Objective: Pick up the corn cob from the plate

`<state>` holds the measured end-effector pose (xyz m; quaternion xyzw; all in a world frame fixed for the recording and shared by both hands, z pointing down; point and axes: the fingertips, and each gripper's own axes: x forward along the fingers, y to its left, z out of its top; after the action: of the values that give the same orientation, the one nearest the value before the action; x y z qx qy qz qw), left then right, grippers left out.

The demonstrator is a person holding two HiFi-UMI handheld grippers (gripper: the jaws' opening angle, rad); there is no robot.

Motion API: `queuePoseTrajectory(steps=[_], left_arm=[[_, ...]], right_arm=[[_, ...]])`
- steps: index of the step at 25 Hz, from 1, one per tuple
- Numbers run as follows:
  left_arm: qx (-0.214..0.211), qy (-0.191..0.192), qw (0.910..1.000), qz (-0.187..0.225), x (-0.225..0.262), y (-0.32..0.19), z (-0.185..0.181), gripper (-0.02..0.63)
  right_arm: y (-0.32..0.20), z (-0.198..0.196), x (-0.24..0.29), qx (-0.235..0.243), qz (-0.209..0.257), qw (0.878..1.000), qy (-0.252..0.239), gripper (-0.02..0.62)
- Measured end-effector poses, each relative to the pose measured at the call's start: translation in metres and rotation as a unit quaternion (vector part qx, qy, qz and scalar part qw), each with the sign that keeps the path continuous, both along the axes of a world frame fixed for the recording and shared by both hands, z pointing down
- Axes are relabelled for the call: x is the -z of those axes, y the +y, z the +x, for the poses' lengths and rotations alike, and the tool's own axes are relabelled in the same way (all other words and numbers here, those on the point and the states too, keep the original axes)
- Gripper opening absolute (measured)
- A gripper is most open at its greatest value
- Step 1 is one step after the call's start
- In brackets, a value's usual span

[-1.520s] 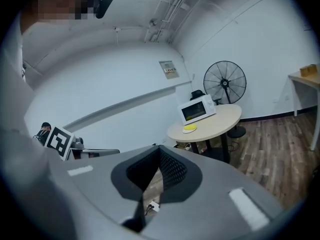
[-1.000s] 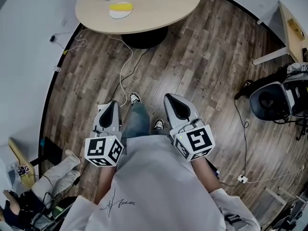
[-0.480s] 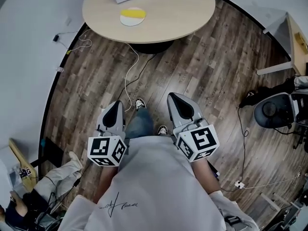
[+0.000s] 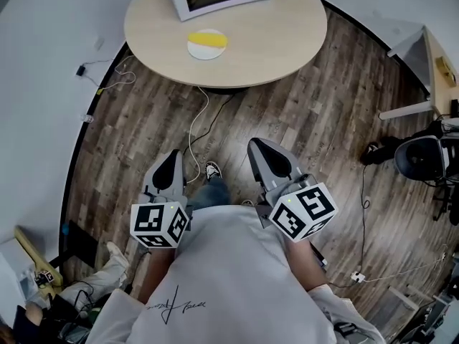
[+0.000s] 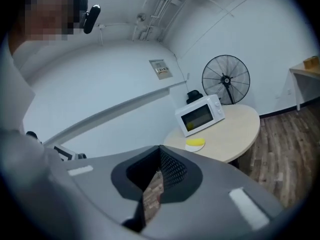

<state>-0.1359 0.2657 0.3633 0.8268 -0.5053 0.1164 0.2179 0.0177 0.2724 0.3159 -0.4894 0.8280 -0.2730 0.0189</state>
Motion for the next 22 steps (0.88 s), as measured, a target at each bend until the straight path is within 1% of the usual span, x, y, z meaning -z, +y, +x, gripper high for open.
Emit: queuePoseTrajectory(steps=[2,5,6,9,10,14,18,22], left_arm=[[-0.003,0.002,1.0,0.004,0.003,-0.015,-0.007,-0.011],[-0.009,0.007,0.9999,0.009,0.006,-0.035,-0.017,-0.011],[-0.011,0.009,0.9999,0.01,0.006,-0.041,-0.02,-0.011],[-0.012,0.006,0.9998,0.014,0.005,-0.059,-0.032,-0.011],[-0.013,0.006,0.9998,0.014,0.004,-0.064,-0.034,-0.011],[-0.019,0.011,0.9996,0.018,0.005,-0.08,-0.041,-0.01],[-0.028,0.017,0.9993,0.017,0.004,-0.093,-0.043,-0.009],[-0.04,0.015,0.9991,0.004,-0.003,-0.1,-0.043,-0.009]], right_arm=[[-0.013,-0.009,0.001,0.004,0.002,1.0,0.011,0.011],[-0.03,-0.017,0.0,-0.007,0.0,1.0,0.022,0.009],[-0.036,-0.019,-0.002,-0.013,0.001,0.999,0.034,0.009],[-0.054,-0.026,-0.007,-0.023,0.014,0.995,0.095,0.009],[-0.06,-0.028,-0.007,-0.025,0.018,0.994,0.106,0.009],[-0.075,-0.036,-0.006,-0.019,0.026,0.994,0.104,0.009],[-0.085,-0.043,-0.014,-0.009,0.014,0.994,0.104,0.009],[-0.095,-0.042,-0.02,-0.02,0.005,0.995,0.102,0.009]])
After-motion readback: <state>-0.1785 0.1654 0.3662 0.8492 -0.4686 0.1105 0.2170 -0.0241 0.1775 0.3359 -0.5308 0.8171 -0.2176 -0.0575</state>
